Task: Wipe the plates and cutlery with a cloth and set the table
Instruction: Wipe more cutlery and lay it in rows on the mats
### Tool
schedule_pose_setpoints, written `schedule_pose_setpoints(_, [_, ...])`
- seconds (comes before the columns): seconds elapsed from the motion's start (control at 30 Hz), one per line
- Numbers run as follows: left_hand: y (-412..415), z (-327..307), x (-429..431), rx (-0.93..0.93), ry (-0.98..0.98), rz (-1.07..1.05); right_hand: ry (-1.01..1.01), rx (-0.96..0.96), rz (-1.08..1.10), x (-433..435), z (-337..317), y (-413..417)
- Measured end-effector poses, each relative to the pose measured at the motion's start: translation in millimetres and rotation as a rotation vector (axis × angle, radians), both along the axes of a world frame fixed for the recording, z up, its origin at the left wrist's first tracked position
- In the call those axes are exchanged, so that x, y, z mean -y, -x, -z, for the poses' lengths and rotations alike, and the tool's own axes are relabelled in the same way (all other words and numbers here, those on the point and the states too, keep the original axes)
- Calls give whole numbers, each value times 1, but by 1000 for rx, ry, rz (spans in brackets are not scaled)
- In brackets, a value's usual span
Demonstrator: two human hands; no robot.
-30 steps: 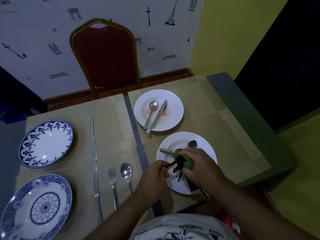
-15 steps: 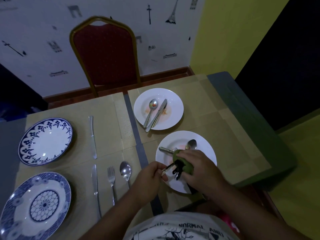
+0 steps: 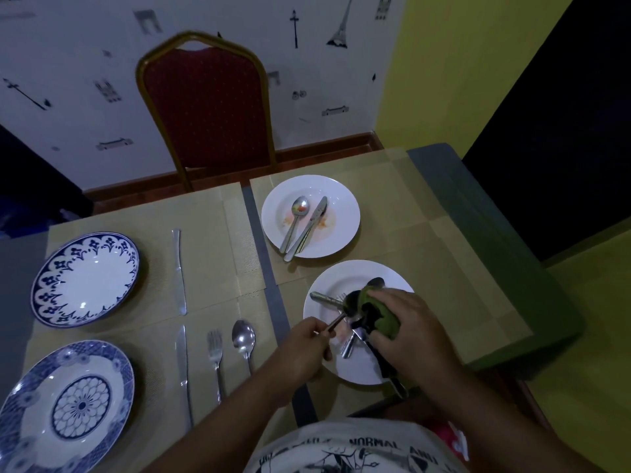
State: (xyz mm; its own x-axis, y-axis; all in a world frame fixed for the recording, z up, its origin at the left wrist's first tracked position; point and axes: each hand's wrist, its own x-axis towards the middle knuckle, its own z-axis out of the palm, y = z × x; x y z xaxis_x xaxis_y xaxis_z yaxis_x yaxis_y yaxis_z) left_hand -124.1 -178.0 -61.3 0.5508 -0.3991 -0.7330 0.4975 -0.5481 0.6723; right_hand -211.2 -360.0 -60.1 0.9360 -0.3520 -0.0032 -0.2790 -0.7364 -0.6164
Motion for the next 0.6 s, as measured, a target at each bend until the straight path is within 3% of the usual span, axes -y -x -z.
schedule_pose_setpoints(0.17, [7, -3, 4, 4, 122, -51, 88, 70, -374, -16, 1, 0])
schedule_pose_setpoints(0.33, [12, -4, 0, 28, 170, -98, 124, -27, -175, 1, 12, -9])
schedule_pose_setpoints(0.5, [10, -6, -6, 32, 182, -78, 163, -33, -285, -7, 12, -2])
schedule_pose_setpoints(0.6, [13, -5, -10, 24, 180, -64, 201, -97, -187, 11, 9, -11])
